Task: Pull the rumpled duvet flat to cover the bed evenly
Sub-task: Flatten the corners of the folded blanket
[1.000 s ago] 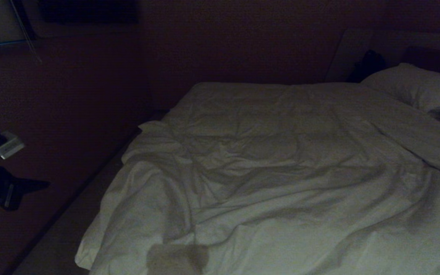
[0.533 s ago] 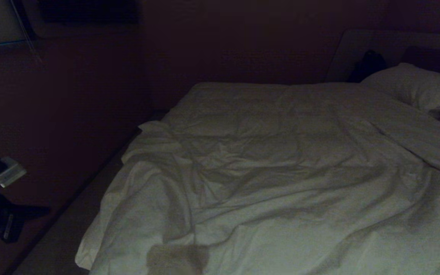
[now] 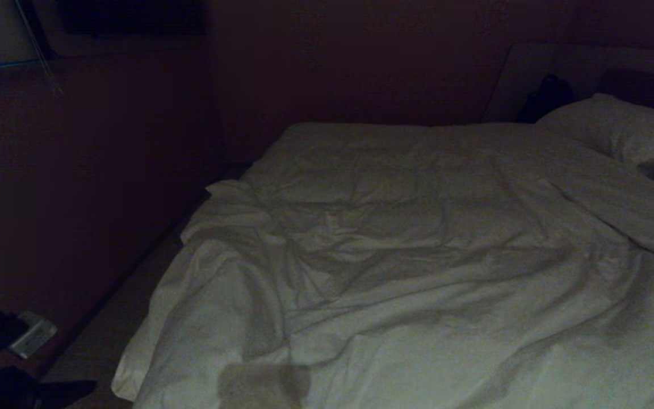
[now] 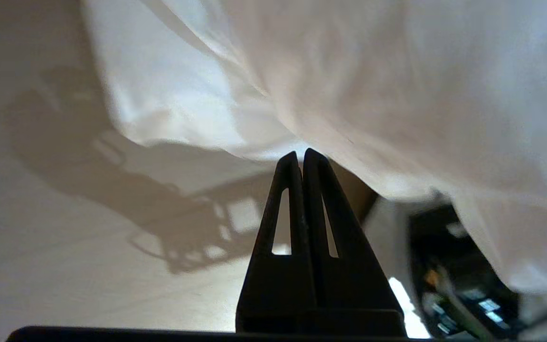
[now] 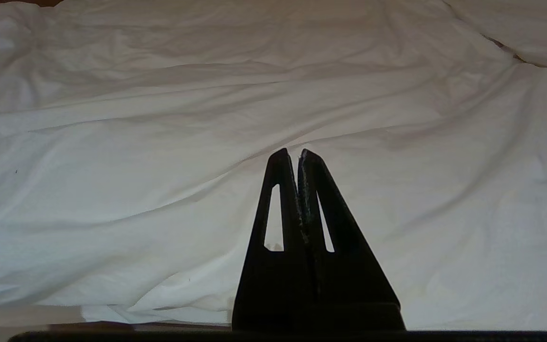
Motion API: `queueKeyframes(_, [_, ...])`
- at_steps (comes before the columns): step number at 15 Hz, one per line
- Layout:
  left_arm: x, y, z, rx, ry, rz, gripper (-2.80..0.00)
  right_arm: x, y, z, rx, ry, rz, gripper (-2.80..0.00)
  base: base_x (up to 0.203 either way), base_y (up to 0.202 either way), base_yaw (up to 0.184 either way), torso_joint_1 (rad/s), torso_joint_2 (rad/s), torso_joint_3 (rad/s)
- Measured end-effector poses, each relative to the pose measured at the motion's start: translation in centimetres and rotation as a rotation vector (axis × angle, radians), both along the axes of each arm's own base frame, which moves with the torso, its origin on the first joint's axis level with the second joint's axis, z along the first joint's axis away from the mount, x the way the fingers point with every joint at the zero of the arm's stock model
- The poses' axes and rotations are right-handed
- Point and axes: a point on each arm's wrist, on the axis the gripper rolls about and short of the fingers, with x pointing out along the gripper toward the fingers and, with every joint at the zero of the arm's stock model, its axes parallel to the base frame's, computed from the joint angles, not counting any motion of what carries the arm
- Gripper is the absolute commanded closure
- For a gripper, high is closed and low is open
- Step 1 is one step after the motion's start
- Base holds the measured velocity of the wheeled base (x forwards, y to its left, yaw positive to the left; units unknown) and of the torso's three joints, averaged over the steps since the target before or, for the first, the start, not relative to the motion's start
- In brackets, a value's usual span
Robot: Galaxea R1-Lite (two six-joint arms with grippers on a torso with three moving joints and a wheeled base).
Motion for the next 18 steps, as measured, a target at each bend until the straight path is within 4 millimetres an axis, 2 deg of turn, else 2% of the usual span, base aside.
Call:
queueKeyframes(5, [-0.9, -0.6, -1.4, 0.0, 0.047, -0.044, 0.0, 0.0, 0.0, 0.0, 0.0, 0.0, 0.0, 0.0, 0.0, 0.0, 0.0, 0.0, 0.0, 0.0])
queueKeyframes(8, [-2.1, -1.6, -2.4, -0.001, 0.082, -0.1, 0.0, 0.0, 0.0, 0.0, 0.0, 0.0, 0.0, 0.0, 0.0, 0.0, 0.0, 0.0, 0.0, 0.0])
queueKeyframes(18, [-3.7, -4.8, -4.0, -0.041, 0.182, -0.264, 0.0, 0.0, 0.0, 0.0, 0.0, 0.0, 0.0, 0.0, 0.0, 0.0, 0.0, 0.0, 0.0, 0.0])
